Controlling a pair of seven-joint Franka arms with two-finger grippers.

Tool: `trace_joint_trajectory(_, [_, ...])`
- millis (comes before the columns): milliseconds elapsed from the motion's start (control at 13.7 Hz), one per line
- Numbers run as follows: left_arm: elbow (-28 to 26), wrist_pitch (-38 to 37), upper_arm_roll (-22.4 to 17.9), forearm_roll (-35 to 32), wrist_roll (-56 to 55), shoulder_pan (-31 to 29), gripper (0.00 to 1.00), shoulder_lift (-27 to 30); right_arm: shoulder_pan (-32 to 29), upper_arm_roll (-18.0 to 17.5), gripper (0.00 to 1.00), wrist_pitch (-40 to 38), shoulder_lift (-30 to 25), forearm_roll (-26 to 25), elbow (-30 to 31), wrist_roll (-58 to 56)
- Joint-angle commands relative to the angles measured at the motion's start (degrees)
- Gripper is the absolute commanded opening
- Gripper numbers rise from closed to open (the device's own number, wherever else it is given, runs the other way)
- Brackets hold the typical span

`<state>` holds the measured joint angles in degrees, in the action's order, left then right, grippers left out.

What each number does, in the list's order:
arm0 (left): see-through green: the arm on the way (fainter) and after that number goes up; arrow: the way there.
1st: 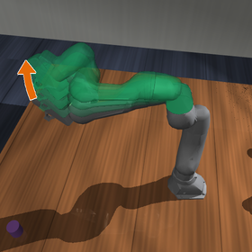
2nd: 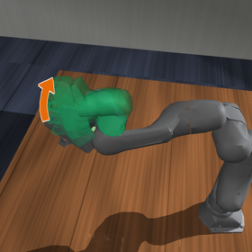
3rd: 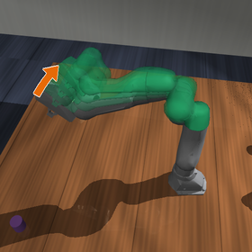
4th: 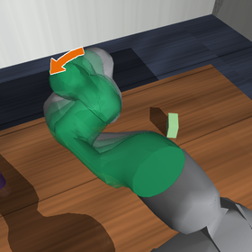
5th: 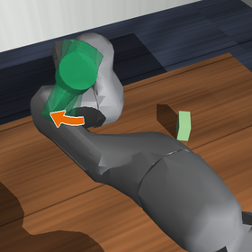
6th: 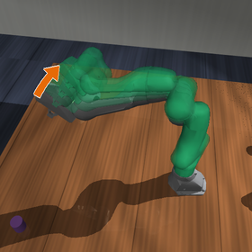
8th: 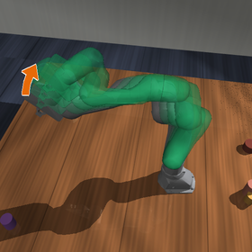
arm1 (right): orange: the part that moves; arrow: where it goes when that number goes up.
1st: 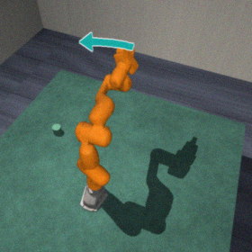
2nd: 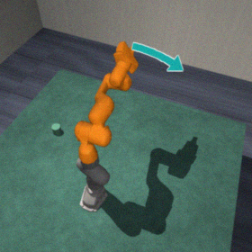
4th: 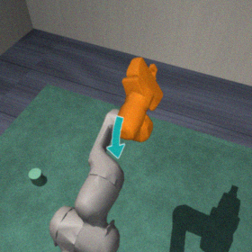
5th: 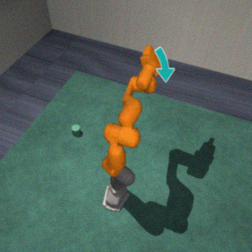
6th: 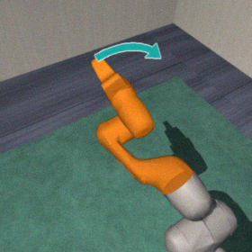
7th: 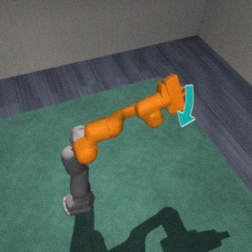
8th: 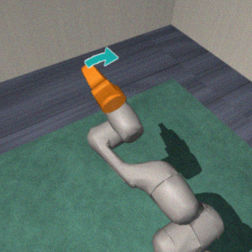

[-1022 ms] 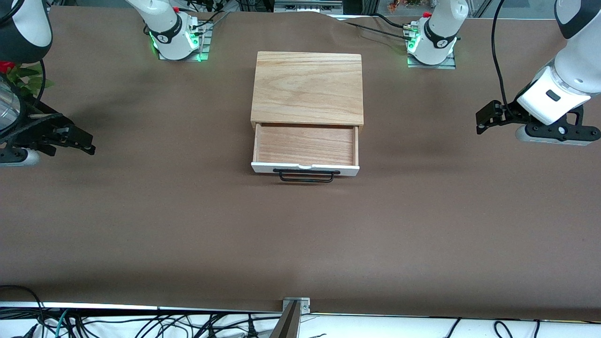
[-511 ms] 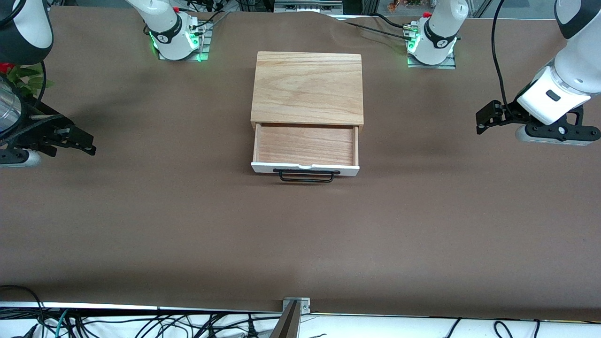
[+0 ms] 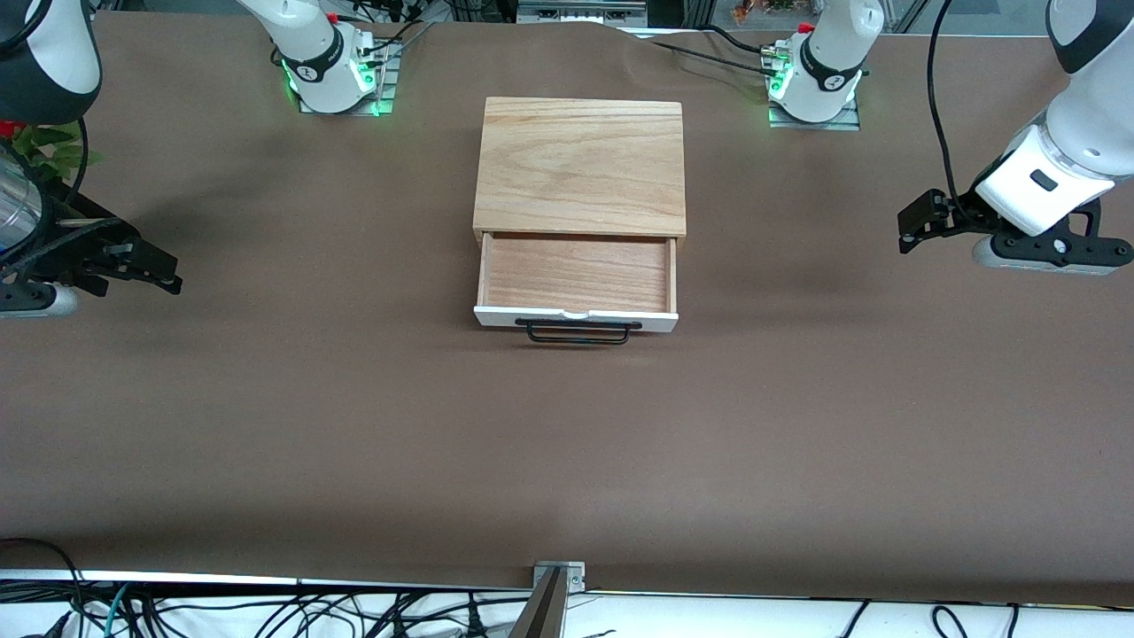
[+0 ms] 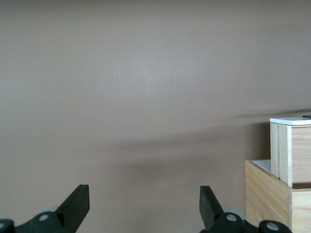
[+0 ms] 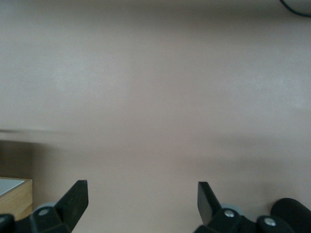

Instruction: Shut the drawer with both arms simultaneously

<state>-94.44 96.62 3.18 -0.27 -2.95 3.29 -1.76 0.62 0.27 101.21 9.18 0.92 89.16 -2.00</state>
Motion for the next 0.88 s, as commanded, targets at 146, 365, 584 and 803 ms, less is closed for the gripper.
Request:
trace_joint_trajectory(146, [0.92, -0.82, 0.24, -1.57, 0.75, -0.12, 1.0, 0.01, -0.36, -0.27, 1.0, -0.22, 0.75, -0.22, -1.53, 0.42])
trace_joint_trajectory(365, [0.92, -0.82, 0.24, -1.57, 0.75, -0.04, 1.0, 0.01, -0.36, -0.27, 1.0, -0.31, 0.84, -0.22, -1.53, 0.59])
trace_joint_trajectory(584, [0.92, -0.82, 0.25, -1.57, 0.75, -0.04, 1.0, 0.01, -0.53, -0.18, 1.0, -0.22, 1.28, -0.13, -1.62, 0.6])
trace_joint_trajectory(803, [0.92, -0.82, 0.16, -1.57, 0.84, -0.12, 1.0, -0.08, -0.45, -0.27, 1.0, -0.22, 1.28, -0.13, -1.62, 0.77])
